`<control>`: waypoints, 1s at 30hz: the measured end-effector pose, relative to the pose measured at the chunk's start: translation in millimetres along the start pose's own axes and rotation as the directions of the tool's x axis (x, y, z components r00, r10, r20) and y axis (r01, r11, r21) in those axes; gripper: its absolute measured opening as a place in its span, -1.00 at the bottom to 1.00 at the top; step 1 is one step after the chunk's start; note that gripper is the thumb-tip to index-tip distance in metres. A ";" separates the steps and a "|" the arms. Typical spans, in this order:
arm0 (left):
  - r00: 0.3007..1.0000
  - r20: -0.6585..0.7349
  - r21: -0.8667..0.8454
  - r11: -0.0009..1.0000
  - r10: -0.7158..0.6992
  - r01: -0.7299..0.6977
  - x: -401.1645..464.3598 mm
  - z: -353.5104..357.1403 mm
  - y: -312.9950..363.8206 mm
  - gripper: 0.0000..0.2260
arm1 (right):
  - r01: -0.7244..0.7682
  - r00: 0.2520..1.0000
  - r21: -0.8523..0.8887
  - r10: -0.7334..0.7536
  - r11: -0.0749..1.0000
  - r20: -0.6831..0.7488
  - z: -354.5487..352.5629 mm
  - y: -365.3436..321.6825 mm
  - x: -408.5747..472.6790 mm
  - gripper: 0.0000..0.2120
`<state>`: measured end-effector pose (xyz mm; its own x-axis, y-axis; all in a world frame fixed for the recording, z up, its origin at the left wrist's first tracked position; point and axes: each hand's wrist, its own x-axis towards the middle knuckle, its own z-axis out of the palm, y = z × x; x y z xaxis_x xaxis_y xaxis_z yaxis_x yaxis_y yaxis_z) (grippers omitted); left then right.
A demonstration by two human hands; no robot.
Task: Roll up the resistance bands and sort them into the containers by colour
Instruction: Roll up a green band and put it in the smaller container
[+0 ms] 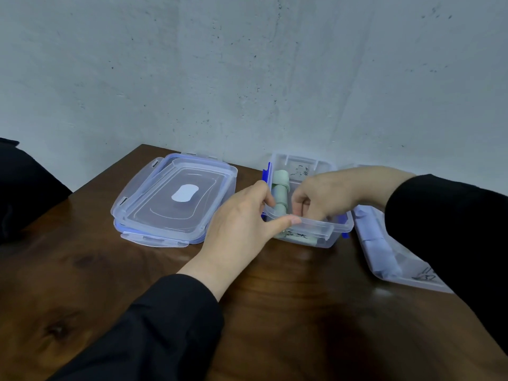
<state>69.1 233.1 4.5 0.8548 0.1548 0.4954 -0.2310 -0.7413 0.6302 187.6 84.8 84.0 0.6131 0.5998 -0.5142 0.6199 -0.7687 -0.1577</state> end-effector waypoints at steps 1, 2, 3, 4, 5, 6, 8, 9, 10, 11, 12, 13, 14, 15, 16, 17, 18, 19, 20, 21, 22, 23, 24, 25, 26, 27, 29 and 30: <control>1.000 0.006 0.000 1.000 0.001 -0.001 0.2 0.1 0.3 -0.57 | -0.008 1.000 0.055 0.007 0.998 0.015 -1.0 0.8 -1.3 -0.92; 1.000 0.008 0.000 1.000 0.000 0.000 0.1 0.1 0.1 -0.57 | -0.016 0.999 0.098 0.012 0.995 0.034 -2.3 1.5 -1.7 -0.90; 1.000 0.007 0.001 1.000 -0.002 0.002 -0.1 0.0 -0.1 -0.57 | -0.022 0.998 0.124 0.015 0.992 0.054 -3.7 1.9 -1.7 -0.90; 1.000 0.004 0.004 1.000 -0.001 0.001 -0.1 0.1 -0.3 -0.57 | -0.029 0.997 0.139 0.019 0.990 0.075 -4.9 1.8 -1.4 -0.89; 1.000 0.002 0.010 1.000 0.001 -0.001 -0.2 0.0 -0.3 -0.57 | -0.035 0.996 0.147 0.022 0.989 0.092 -5.9 1.3 -1.2 -0.88; 1.000 0.002 0.016 1.000 0.003 -0.003 -0.4 0.2 -0.5 -0.56 | -0.039 0.995 0.143 0.025 0.989 0.100 -6.1 0.7 -0.8 -0.87; 1.000 0.003 0.025 1.000 0.009 -0.009 -0.2 0.7 -1.0 -0.56 | -0.045 0.995 0.127 0.033 0.991 0.092 -6.1 0.0 -0.6 -0.86; 1.000 0.003 0.029 1.000 0.012 -0.012 0.1 0.9 -1.6 -0.55 | -0.048 0.996 0.139 0.037 0.989 0.082 -6.1 -0.1 -0.8 -0.86; 1.000 0.004 0.029 0.999 0.014 -0.015 0.3 0.8 -2.2 -0.54 | -0.052 0.997 0.151 0.041 0.987 0.071 -6.4 -0.1 -1.1 -0.86; 1.000 0.004 0.026 0.999 0.021 -0.021 0.1 0.5 -2.0 -0.54 | -0.051 0.998 0.131 0.044 0.990 0.055 -6.6 -0.3 -1.7 -0.85; 0.999 0.002 0.022 0.999 0.033 -0.033 -0.5 0.5 -1.9 -0.54 | -0.046 0.998 0.074 0.044 0.996 0.039 -6.5 -0.9 -2.9 -0.82; 0.999 -0.001 0.017 0.999 0.046 -0.046 -1.3 0.2 -1.2 -0.53 | -0.043 0.999 0.010 0.043 0.999 0.023 -6.1 -2.3 -4.5 -0.79; 0.999 -0.002 0.008 0.999 0.053 -0.053 -2.1 -0.2 -0.1 -0.52 | -0.039 0.999 -0.037 0.039 0.999 0.001 -5.3 -4.0 -6.1 -0.78; 0.999 -0.005 -0.004 0.999 0.052 -0.052 -2.9 -0.8 1.0 -0.52 | -0.034 0.999 -0.062 0.032 0.997 -0.035 -4.6 -5.4 -8.4 -0.78; 0.999 -0.018 -0.014 0.999 0.051 -0.051 -3.2 -1.1 1.8 -0.54 | -0.027 0.996 -0.069 0.021 0.997 -0.092 -4.5 -6.4 -11.2 -0.78; 0.998 -0.042 -0.019 0.998 0.056 -0.057 -3.4 -1.5 2.7 -0.57 | -0.020 0.985 -0.072 0.007 0.997 -0.174 -5.3 -7.5 -15.8 -0.78; 0.995 -0.074 -0.016 0.998 0.065 -0.066 -3.4 -1.6 3.8 -0.61 | -0.017 0.960 -0.084 -0.007 0.996 -0.281 -6.2 -8.5 -21.5 -0.77; 0.992 -0.107 -0.012 0.997 0.073 -0.074 -3.3 -1.7 4.9 -0.65 | -0.018 0.913 -0.096 -0.023 0.995 -0.408 -6.4 -9.5 -28.9 -0.73; 0.987 -0.136 -0.010 0.997 0.080 -0.082 -3.3 -1.7 6.0 -0.68 | -0.021 0.838 -0.085 -0.029 0.996 -0.545 -5.3 -9.4 -37.0 -0.68; 0.983 -0.155 -0.005 0.995 0.097 -0.099 -3.6 -1.8 7.1 -0.69 | -0.008 0.743 -0.033 -0.017 0.999 -0.669 -2.1 -10.1 -47.8 -0.63; 0.977 -0.164 0.009 0.991 0.132 -0.133 -4.4 -1.9 9.1 -0.69 | 0.034 0.647 0.055 0.019 0.998 -0.762 4.6 -12.2 -60.5 -0.59; 0.968 -0.168 0.035 0.982 0.186 -0.183 -5.6 -2.0 11.7 -0.68 | 0.102 0.564 0.154 0.071 0.983 -0.823 15.3 -14.7 -73.1 -0.55; 0.953 -0.171 0.063 0.968 0.249 -0.241 -7.3 -1.7 15.2 -0.67 | 0.170 0.502 0.237 0.123 0.956 -0.856 29.7 -18.1 -85.2 -0.52; 0.937 -0.170 0.083 0.952 0.305 -0.294 -9.7 -1.2 19.6 -0.66 | 0.219 0.468 0.299 0.169 0.929 -0.868 47.9 -22.6 -97.0 -0.50; 0.922 -0.166 0.095 0.936 0.351 -0.339 -13.0 0.0 25.4 -0.66 | 0.252 0.451 0.337 0.198 0.907 -0.870 69.2 -26.5 -107.7 -0.49; 0.908 -0.162 0.099 0.922 0.387 -0.375 -17.5 1.5 32.7 -0.66 | 0.277 0.445 0.354 0.207 0.893 -0.871 92.1 -29.0 -117.2 -0.49; 0.892 -0.143 0.079 0.904 0.428 -0.421 -29.3 6.5 48.8 -0.67 | 0.279 0.454 0.358 0.206 0.891 -0.867 136.9 -27.8 -133.1 -0.48; 0.891 -0.123 0.057 0.899 0.437 -0.433 -36.5 10.8 57.3 -0.65 | 0.259 0.462 0.364 0.216 0.895 -0.860 156.6 -23.1 -140.8 -0.46</control>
<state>29.6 177.9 16.1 0.6036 -0.1058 0.7902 -0.5514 -0.7712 0.3180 10.3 -16.7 28.0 0.8385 0.3017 0.4537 0.5351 -0.6131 -0.5812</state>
